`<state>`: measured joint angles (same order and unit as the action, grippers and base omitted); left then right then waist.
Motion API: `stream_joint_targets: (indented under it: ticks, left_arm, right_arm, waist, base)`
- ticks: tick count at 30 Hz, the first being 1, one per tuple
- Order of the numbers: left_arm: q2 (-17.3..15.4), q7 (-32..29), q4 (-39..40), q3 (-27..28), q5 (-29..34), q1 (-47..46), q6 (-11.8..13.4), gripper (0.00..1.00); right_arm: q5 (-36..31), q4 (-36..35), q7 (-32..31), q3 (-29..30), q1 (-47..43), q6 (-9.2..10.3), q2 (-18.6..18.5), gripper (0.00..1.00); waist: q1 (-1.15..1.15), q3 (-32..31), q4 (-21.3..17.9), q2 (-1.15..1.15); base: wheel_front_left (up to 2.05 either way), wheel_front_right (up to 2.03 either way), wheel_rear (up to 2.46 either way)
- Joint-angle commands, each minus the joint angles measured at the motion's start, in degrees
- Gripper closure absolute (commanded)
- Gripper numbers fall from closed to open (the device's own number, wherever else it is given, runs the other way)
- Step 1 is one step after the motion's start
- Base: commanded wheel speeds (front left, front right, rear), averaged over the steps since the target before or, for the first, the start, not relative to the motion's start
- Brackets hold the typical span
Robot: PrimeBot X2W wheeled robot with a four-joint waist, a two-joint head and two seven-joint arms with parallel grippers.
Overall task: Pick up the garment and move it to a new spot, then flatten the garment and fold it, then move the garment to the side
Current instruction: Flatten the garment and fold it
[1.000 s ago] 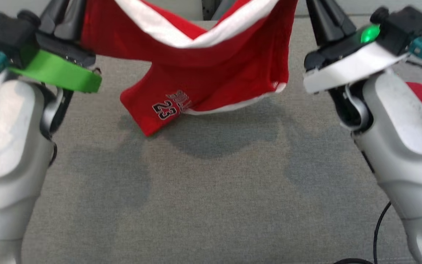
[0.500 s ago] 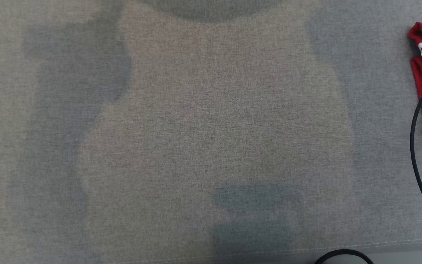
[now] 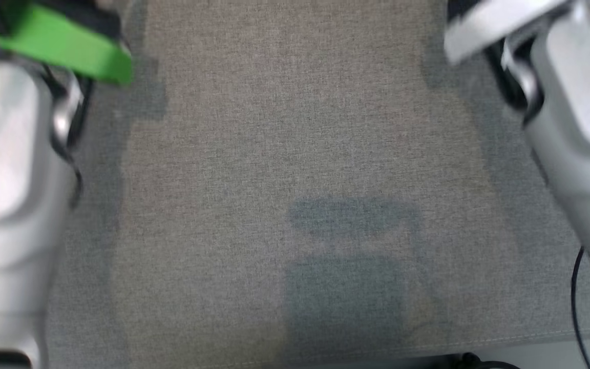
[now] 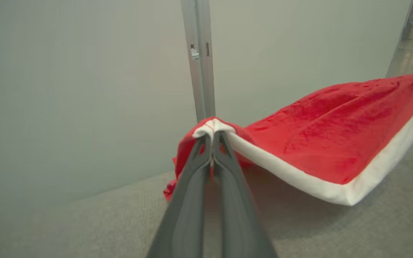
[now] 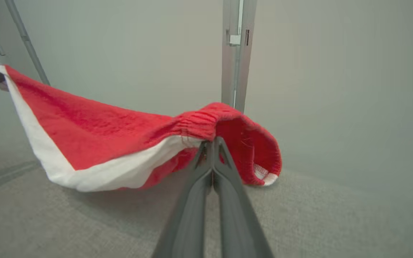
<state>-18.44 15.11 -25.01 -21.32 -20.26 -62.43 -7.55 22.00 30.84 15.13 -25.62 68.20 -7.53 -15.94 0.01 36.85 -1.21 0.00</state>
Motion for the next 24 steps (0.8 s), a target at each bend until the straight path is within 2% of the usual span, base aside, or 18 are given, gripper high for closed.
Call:
stream_joint_targets:
  ticks: [1,2,6,9,14,17,20,24]
  left_arm:
    - [0.9,0.0,1.1,0.7,-0.5,7.6,0.1,1.0]
    - [0.9,0.0,1.1,0.7,-0.5,7.6,0.1,1.0]
    - [2.0,0.0,1.5,-3.0,-0.8,19.1,0.1,1.0]
    - [3.8,0.0,0.5,-2.9,-2.7,28.7,0.1,1.0]
    - [5.9,0.0,-1.1,0.2,-3.2,37.5,0.1,1.0]
    - [6.5,0.0,-2.0,3.5,-3.5,41.9,0.1,1.0]
    - [6.5,0.0,-2.3,5.8,-3.4,46.1,0.1,1.0]
    - [5.2,0.0,-2.6,6.8,-3.1,52.6,0.1,1.0]
  right_arm:
    - [4.7,-2.5,0.0,-2.5,-7.2,0.09,-1.9,1.0]
    - [4.7,-2.5,0.0,-2.5,-7.2,0.09,-1.9,1.0]
    - [10.6,-6.6,0.0,-6.1,-18.4,0.09,-5.0,1.0]
    - [14.8,-10.1,0.0,-8.7,-28.0,0.08,-6.9,1.0]
    - [18.9,-11.5,0.0,-11.8,-37.3,0.09,-9.0,1.0]
    - [20.8,-10.9,0.0,-10.8,-41.1,0.08,-9.7,1.0]
    - [21.9,-10.9,0.0,-10.0,-44.5,0.06,-9.7,1.0]
    - [23.8,-11.9,0.0,-12.6,-49.0,0.06,-10.5,1.0]
  waist:
    - [-0.01,-4.1,0.5,0.0]
    - [-0.01,-4.1,0.5,0.0]
    - [-0.01,-8.6,0.5,0.0]
    - [-0.01,-13.1,0.7,0.0]
    - [-0.01,-19.5,0.9,0.0]
    - [-0.01,-23.5,1.0,0.0]
    - [-0.01,-27.3,1.0,0.0]
    - [-0.01,-32.3,0.7,0.0]
  base:
    - [0.0,0.0,0.0]
    - [0.0,0.0,0.0]
    - [0.0,0.0,0.0]
    - [0.0,0.0,0.0]
    - [0.0,0.0,0.0]
    - [0.0,0.0,0.0]
    - [0.0,0.0,0.0]
    - [0.0,0.0,0.0]
